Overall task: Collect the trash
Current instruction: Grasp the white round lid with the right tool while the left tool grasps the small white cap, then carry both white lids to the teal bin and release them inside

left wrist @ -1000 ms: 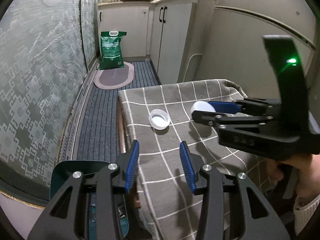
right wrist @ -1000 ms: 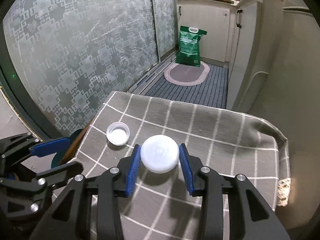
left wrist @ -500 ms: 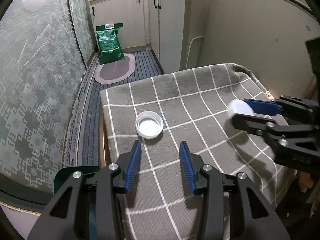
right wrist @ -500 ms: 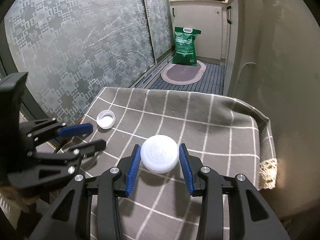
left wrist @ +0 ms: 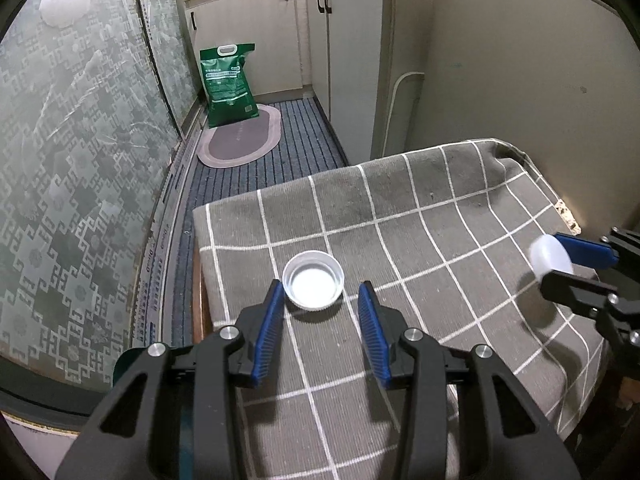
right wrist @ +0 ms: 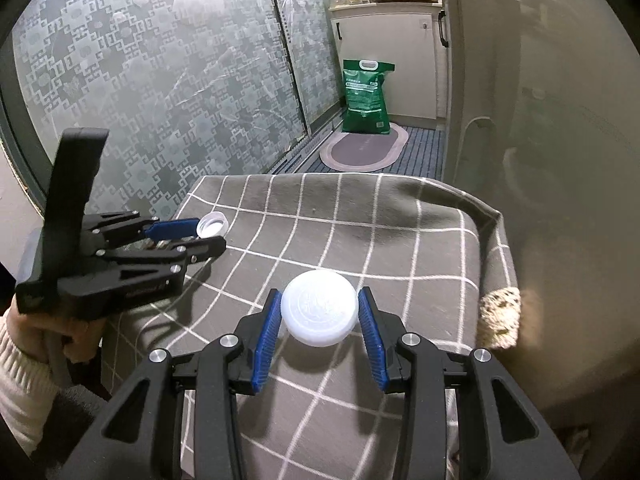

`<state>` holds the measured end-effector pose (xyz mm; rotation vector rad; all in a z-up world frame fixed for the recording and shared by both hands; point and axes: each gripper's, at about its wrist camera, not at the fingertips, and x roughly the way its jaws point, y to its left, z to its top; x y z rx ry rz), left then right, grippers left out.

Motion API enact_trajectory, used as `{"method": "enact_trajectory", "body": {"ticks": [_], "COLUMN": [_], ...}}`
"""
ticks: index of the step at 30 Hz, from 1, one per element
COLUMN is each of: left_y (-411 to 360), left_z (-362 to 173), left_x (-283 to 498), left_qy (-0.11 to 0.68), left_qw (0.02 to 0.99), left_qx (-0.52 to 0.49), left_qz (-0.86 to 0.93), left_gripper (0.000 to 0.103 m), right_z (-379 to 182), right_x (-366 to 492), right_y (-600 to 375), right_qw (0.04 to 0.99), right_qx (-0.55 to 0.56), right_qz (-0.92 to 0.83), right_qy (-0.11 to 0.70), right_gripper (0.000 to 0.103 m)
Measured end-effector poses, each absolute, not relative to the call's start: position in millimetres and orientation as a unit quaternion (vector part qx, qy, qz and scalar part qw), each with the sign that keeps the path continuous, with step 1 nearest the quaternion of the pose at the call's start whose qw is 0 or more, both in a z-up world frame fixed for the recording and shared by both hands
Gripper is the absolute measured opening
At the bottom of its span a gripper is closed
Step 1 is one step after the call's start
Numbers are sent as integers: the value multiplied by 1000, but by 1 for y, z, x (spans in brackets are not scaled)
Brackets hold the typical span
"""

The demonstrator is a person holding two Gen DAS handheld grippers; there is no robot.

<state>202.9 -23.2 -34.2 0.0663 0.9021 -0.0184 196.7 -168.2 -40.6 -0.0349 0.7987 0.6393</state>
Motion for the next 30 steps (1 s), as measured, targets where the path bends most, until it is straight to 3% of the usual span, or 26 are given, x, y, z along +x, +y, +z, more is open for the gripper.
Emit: {"method": "enact_trajectory", "body": {"ticks": [9, 30], "left_y": [-23, 44], "left_z": [-33, 16], "left_x": [210, 159], "left_qy": [438, 382], "left_qw": [898, 922], "left_qx": [30, -59], "left_qz": [5, -2], "left_gripper": [32, 32], "right_z": [-37, -27], "right_x": [190, 181], "right_y": [-174, -110], "right_qw": [874, 866], "right_qx": [-17, -63], "right_qz": [303, 317], "right_qy": [379, 381], "right_gripper": [40, 40]}}
